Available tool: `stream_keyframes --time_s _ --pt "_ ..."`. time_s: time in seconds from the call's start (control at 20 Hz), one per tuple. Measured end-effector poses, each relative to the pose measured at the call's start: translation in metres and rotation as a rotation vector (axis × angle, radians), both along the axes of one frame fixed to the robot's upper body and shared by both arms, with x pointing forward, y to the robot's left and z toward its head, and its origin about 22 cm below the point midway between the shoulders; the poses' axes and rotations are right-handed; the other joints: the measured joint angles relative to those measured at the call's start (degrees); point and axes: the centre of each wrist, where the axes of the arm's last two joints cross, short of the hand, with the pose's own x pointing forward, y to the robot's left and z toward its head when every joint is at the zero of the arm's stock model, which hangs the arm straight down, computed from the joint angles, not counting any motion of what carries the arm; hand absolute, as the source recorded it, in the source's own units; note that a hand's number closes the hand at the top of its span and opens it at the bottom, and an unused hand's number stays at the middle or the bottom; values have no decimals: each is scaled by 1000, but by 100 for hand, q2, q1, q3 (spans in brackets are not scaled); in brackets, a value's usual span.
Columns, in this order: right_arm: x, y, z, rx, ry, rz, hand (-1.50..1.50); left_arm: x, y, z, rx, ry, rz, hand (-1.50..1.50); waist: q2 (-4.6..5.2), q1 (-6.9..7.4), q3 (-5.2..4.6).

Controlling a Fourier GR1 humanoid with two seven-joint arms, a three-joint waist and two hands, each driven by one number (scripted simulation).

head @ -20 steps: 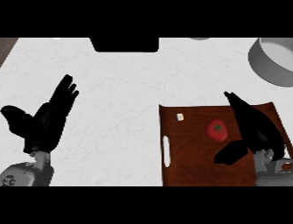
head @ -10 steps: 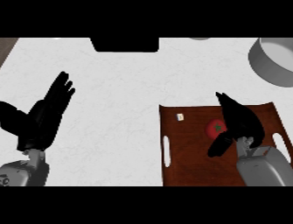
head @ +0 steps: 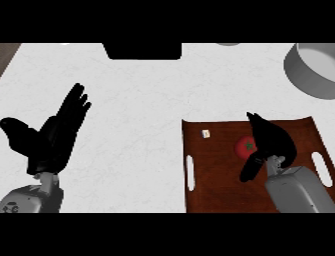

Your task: Pick the tomato from the tray and place it in the pot

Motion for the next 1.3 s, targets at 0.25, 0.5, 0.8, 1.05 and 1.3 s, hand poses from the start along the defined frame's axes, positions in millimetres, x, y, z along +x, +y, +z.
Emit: stream_keyframes --time_s 0.25,0.5,0.8,1.05,1.3 --pt "0 3 -10 44 -13 31 150 -6 6 -1 2 -1 -3 0 -1 8 0" --pt "8 1 -15 69 -91 81 150 -4 -2 -6 -1 -1 -3 0 1 3 0" --pt "4 -17 -13 68 -135 116 150 -1 -1 -5 2 -8 1 0 -2 -10 0" --pt "-8 -148 5 50 -149 119 150 -4 8 -5 3 -8 22 0 9 -156 17" --pt "-31 -265 44 20 -203 89 150 -4 9 -4 -4 -10 22 0 44 -143 33"
